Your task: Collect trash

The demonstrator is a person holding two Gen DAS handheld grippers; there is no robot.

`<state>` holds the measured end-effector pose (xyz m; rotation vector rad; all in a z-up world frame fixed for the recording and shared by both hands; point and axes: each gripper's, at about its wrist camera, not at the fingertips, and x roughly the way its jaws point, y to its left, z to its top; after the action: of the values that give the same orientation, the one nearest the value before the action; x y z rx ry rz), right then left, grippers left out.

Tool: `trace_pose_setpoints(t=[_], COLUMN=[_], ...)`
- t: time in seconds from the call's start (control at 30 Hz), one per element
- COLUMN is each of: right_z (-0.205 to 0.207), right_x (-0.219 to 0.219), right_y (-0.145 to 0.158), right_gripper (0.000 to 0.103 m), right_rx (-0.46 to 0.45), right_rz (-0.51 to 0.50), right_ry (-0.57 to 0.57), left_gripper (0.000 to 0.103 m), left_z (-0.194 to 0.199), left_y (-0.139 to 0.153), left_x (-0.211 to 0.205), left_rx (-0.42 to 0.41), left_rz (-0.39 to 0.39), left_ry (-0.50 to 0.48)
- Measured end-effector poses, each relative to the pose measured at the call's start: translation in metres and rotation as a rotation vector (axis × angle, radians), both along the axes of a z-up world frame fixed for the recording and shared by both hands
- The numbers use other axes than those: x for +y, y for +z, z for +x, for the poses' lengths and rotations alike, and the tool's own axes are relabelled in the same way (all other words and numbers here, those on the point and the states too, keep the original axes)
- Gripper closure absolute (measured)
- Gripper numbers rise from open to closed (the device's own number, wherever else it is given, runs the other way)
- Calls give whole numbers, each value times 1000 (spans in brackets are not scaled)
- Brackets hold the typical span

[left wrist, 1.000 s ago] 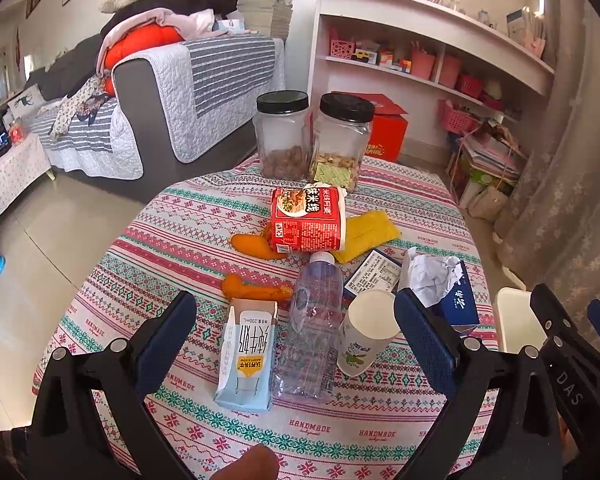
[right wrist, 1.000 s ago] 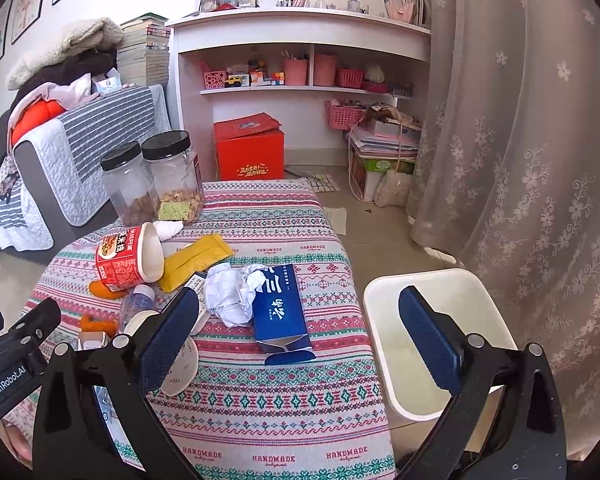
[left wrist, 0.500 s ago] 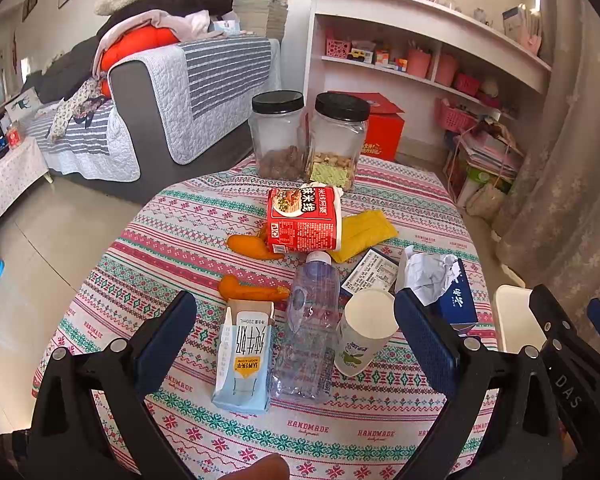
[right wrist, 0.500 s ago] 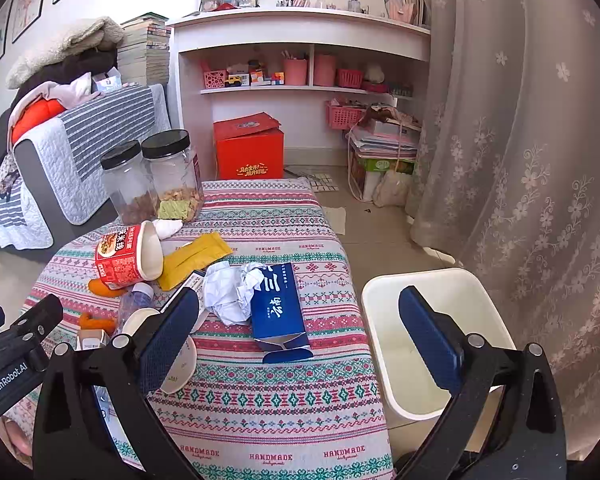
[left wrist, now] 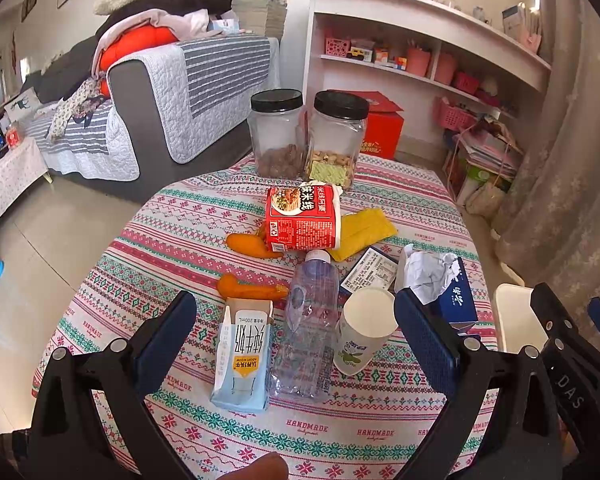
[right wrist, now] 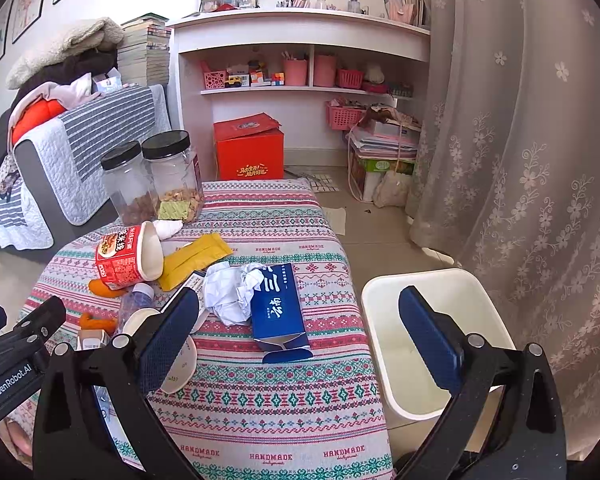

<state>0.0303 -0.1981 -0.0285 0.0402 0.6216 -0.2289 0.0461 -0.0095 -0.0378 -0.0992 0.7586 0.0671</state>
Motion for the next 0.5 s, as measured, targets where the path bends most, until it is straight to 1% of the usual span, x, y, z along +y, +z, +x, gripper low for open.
trace_pose_setpoints(t=[0.5], right_z=[-1], right_x=[-1], right_y=[0], right_gripper=[7], right_rx=[7], right_rz=[2], right_ry=[0], left_gripper=[7], left_z=[-1], left_y=[-3], left_x=[-1], left_rx=[6], left_rz=[2], left_ry=[1])
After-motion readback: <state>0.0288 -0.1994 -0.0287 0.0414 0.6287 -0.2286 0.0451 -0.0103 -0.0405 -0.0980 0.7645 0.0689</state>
